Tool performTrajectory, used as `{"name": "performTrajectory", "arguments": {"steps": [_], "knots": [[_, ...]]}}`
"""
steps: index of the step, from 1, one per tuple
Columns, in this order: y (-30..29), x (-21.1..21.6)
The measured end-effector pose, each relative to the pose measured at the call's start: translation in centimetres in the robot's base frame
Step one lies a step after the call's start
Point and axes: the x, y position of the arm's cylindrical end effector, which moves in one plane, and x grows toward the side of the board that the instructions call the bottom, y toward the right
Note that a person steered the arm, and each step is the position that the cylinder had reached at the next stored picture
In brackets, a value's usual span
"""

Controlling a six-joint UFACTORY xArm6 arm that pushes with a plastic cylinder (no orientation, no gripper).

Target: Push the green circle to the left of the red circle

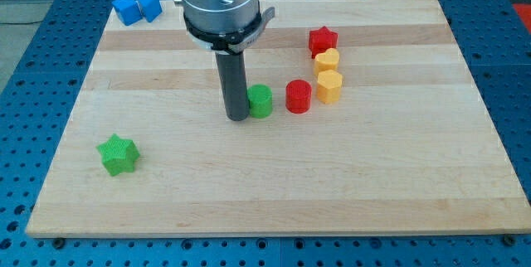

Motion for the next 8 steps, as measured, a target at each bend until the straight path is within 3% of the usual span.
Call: {"name": "performTrajectory", "arguments": {"steps": [6,7,8], "knots": [[0.4,-0.5],[-0.5,2.0],[-3.2,7.3]]}}
